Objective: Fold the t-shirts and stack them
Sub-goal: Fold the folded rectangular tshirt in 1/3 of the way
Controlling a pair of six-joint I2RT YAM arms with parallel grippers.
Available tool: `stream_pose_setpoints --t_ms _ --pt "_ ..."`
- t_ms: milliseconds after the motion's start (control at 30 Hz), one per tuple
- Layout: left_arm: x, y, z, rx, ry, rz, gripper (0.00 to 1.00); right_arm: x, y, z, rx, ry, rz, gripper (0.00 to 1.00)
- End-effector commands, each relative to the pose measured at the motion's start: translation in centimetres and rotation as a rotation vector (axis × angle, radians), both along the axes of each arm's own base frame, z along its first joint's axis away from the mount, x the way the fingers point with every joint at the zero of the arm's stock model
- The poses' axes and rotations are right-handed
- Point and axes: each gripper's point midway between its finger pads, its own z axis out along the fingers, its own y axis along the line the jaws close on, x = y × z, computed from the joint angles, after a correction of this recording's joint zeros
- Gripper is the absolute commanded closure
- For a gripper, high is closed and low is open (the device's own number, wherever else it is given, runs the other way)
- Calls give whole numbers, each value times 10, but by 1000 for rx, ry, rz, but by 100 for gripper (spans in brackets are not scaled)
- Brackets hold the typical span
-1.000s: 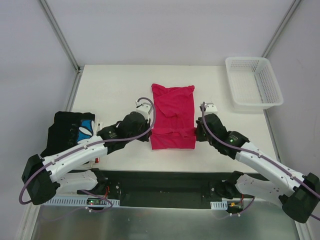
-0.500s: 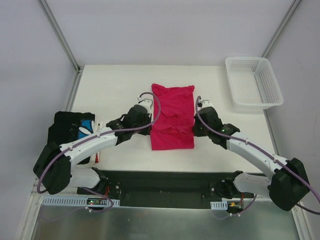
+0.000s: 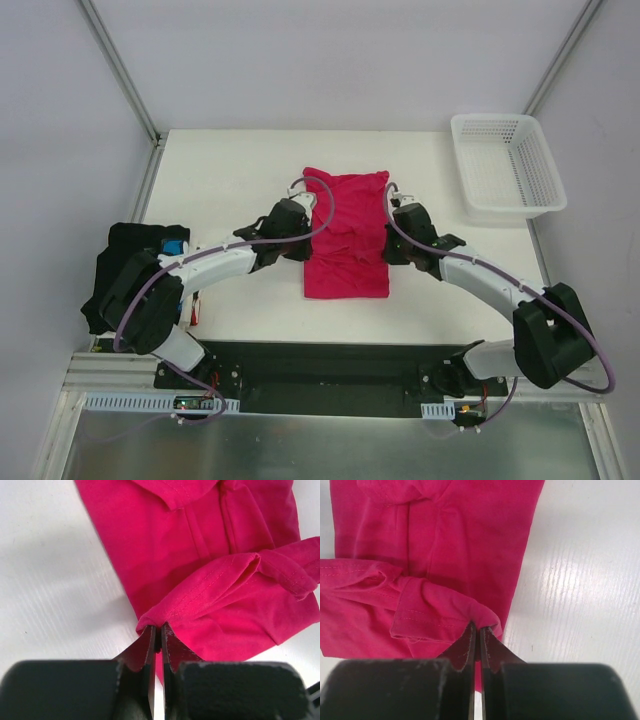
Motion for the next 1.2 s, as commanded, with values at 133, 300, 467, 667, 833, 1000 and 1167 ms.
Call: stream_pose_setpoints --t_ms 133,300,467,667,833,1000,1167 --pt "20 -13 10 -63 -29 -21 100 29 12 15 73 -48 -12 99" --pt "24 -9 7 -65 -22 -9 100 35 13 9 76 -33 -23 99" --pt "27 -10 0 -79 0 -8 100 40 13 3 78 -14 -28 99" --pt "34 -10 -6 -99 21 1 100 44 10 -2 84 2 -45 99" --pt "41 -11 -9 -125 43 3 100 48 12 -7 115 29 -46 99" --pt "48 -17 -13 -142 64 -1 100 54 15 -15 136 59 -53 99" --pt "54 -23 -16 -152 77 -11 100 59 14 -17 145 67 -62 99"
